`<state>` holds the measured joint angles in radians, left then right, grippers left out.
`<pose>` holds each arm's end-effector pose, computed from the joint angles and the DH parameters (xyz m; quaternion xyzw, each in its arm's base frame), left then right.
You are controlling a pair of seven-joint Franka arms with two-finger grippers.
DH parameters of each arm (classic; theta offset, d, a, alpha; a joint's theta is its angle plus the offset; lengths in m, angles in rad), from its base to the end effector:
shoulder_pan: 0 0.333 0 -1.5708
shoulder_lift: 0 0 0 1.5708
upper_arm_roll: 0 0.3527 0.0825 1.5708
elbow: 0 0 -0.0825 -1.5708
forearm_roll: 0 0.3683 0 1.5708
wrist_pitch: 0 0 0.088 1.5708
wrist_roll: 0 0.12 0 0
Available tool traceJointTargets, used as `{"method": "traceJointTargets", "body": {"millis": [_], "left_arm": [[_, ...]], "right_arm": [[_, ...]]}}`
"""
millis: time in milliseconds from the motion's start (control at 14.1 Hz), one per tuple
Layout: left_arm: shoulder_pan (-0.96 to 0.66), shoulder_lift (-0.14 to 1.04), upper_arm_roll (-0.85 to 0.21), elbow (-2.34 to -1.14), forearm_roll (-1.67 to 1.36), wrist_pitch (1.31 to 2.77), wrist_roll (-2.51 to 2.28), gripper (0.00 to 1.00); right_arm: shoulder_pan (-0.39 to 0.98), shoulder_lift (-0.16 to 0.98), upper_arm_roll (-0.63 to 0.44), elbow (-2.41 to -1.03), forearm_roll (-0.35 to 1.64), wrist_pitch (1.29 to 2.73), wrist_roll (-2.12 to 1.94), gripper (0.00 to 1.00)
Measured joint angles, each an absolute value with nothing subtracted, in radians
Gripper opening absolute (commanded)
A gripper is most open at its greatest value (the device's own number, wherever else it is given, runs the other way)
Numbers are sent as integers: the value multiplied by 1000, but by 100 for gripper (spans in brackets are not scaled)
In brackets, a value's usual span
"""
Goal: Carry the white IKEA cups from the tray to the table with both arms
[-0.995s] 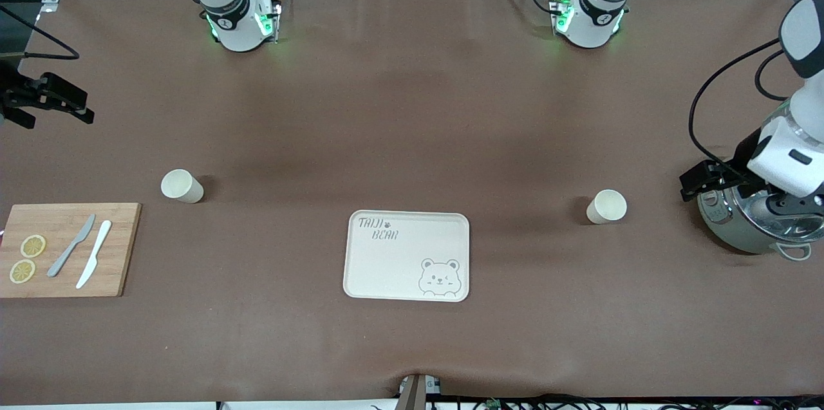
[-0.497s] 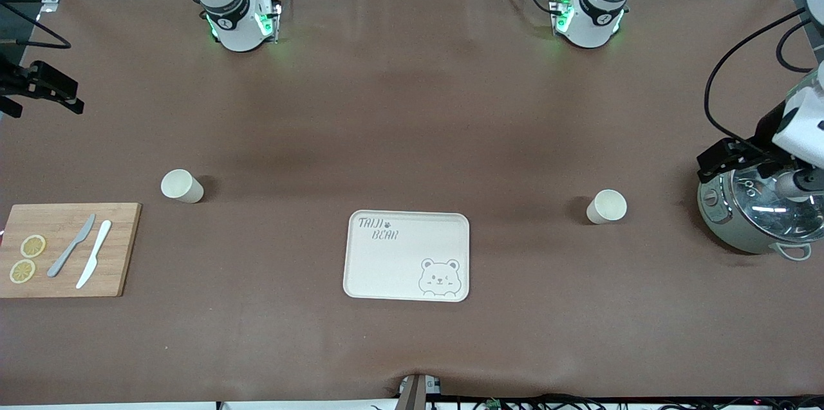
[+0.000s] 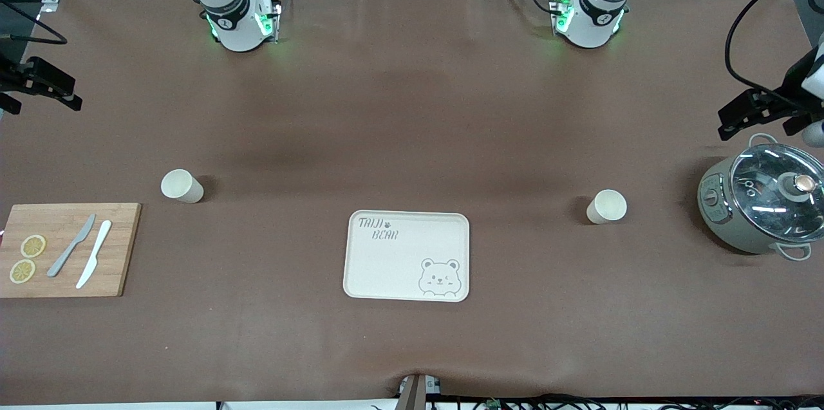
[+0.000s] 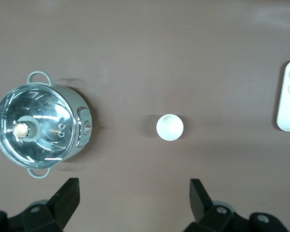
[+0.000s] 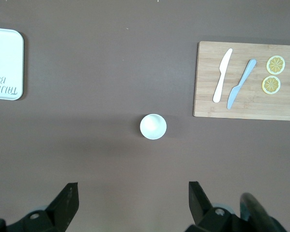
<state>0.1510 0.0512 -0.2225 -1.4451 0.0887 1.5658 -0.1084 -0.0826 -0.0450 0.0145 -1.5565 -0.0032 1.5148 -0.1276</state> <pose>0.5569 -0.0251 0.6781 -0.9984 -0.0206 -0.0387 0.0353 0.5165 -0.0354 0.6735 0.9996 0.0296 0.0015 0.0021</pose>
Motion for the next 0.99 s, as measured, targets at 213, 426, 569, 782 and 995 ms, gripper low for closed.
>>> {"method": "traceJointTargets", "body": {"millis": [213, 426, 569, 782, 995], "left_arm": [[148, 26, -221, -1455, 52, 1553, -101, 100], [100, -24, -182, -1531, 48, 1555, -101, 100], [84, -71, -170, -1599, 48, 1584, -101, 100], [79, -128, -164, -1672, 47, 1617, -101, 100], [79, -144, -157, -1688, 20, 1620, -101, 100]], "right_arm": [[-84, -45, 14, -1557, -3, 1515, -128, 100], [-84, -45, 14, -1557, -3, 1514, -128, 100], [-84, -45, 14, -1557, -3, 1514, -128, 100], [-84, -45, 14, -1558, -3, 1514, -128, 100], [-84, -45, 14, -1557, -3, 1514, -128, 100]]}}
